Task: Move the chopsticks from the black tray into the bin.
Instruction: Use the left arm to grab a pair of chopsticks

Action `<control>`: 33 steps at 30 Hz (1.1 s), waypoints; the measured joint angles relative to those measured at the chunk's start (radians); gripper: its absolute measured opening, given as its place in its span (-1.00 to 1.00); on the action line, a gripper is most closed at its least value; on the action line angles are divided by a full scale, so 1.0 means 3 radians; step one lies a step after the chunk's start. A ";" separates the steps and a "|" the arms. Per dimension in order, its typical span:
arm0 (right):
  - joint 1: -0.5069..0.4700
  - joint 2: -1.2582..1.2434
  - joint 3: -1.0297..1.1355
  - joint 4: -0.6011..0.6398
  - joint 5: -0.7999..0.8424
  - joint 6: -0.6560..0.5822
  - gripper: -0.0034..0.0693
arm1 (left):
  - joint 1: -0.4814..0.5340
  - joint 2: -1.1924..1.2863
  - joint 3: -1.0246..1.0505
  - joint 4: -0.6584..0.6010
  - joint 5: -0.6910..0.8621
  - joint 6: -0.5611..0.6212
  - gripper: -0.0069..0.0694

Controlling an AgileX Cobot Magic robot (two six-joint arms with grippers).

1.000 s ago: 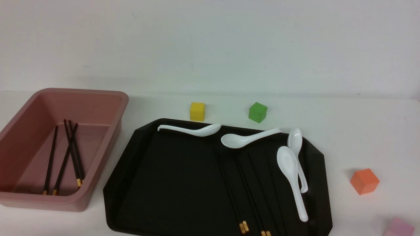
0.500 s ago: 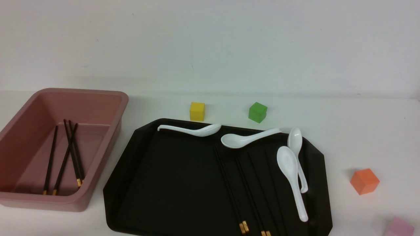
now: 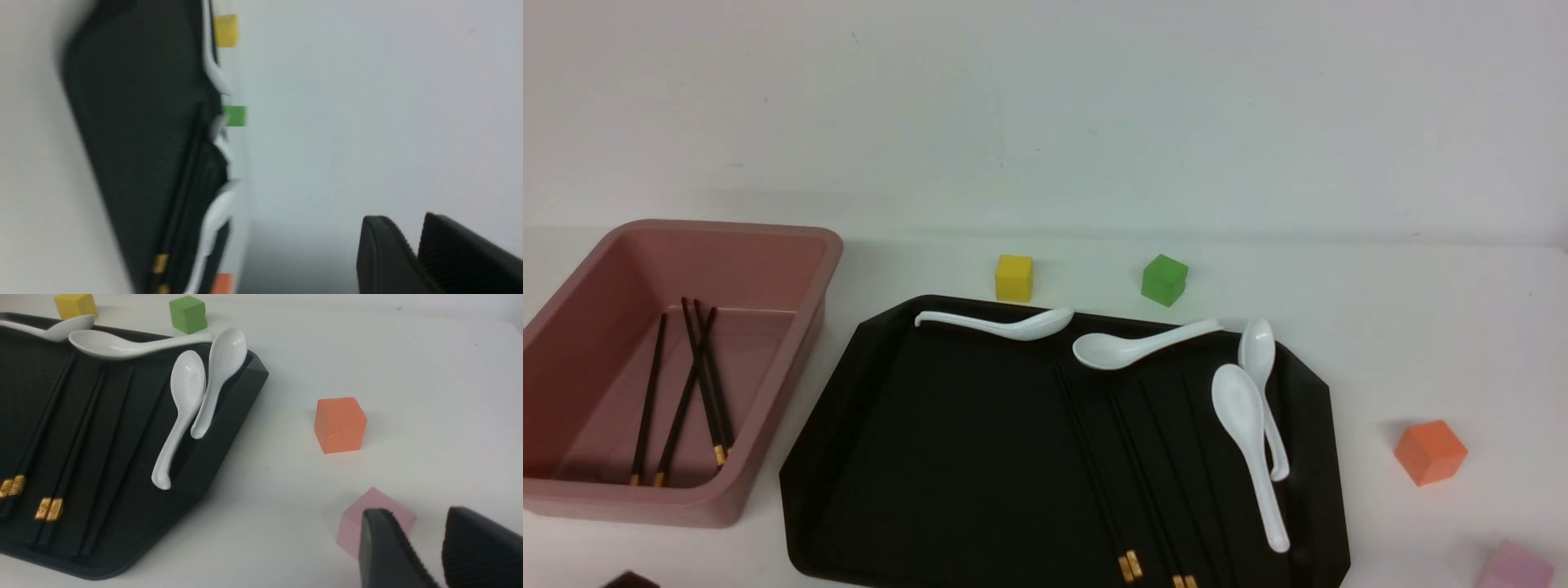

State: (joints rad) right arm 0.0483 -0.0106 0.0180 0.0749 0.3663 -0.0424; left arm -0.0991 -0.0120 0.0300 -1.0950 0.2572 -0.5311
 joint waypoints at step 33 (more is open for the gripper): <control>0.0000 0.0000 0.0000 0.0000 0.0000 0.0000 -0.25 | -0.0535 0.4495 -0.3460 0.1778 0.2924 0.0883 -0.85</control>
State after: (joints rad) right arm 0.0483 -0.0106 0.0180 0.0749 0.3663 -0.0424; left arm -0.2595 1.3364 -1.0080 -0.5615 1.1344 -0.2661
